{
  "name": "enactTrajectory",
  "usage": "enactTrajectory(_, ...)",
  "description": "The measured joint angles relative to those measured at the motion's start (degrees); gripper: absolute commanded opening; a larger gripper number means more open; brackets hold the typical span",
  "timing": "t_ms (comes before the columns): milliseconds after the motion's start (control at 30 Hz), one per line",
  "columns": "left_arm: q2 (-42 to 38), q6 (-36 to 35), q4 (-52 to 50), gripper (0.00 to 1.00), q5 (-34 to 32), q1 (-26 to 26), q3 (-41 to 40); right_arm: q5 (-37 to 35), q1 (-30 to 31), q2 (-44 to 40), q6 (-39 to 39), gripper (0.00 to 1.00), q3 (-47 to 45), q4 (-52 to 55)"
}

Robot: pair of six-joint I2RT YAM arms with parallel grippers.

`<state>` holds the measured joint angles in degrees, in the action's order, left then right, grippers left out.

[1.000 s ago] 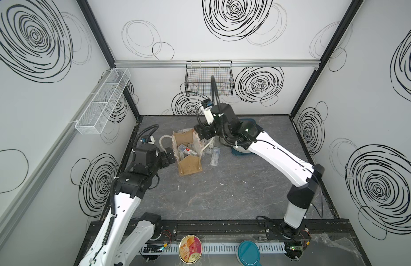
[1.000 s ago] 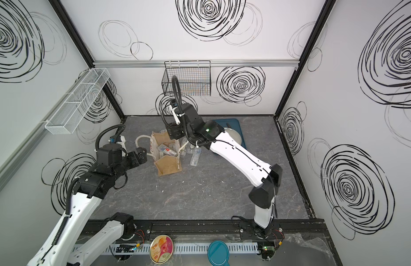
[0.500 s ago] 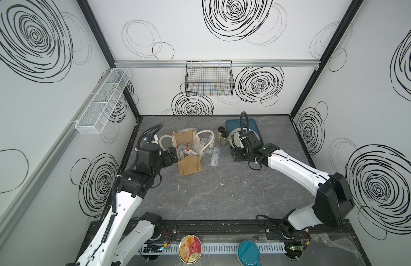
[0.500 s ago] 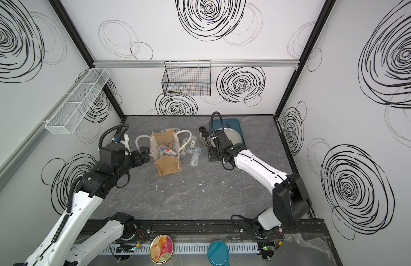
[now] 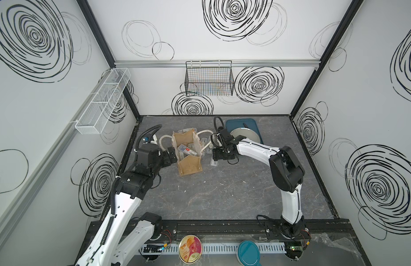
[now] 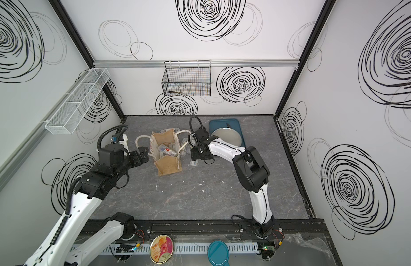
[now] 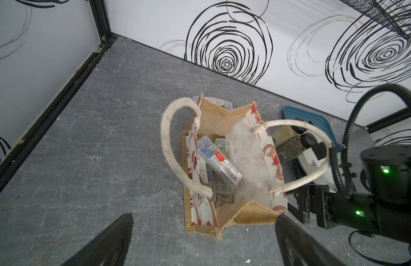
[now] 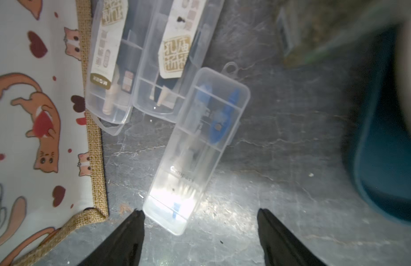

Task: Put the compass set into the canvas bag
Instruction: Pick up the compass set at the center of the board.

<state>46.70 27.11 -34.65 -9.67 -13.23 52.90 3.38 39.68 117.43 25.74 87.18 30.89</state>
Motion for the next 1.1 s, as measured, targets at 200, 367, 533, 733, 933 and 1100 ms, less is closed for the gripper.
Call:
enactTrajectory(200, 0.09, -0.37, 0.00, 0.99, -0.55, 0.00, -0.26, 0.92, 0.33, 4.11, -0.20, 0.83, 4.79, 2.12)
enactTrajectory(367, 0.85, -0.42, 0.02, 0.99, -0.66, 0.00, -0.31, 0.63, 0.33, 8.57, -0.72, 0.83, 10.01, 4.87)
enactTrajectory(533, 0.94, -0.57, 0.00, 0.99, -0.85, 0.00, -0.44, -0.98, 0.33, 9.49, -1.11, 0.81, 10.73, 6.75)
enactTrajectory(733, 0.98, -0.59, 0.07, 0.99, -0.92, 0.00, -0.66, -3.76, 0.39, 9.07, -1.40, 0.79, 9.79, 7.82)
enactTrajectory(933, 0.87, -0.59, 0.07, 0.99, -0.87, 0.00, -1.81, -4.76, 0.42, 7.54, -2.25, 0.78, 7.17, 7.72)
enactTrajectory(1100, 0.35, -0.61, 0.04, 0.99, -0.90, 0.00, -1.84, -4.90, 0.39, 9.75, -3.52, 0.74, 10.86, 10.03)
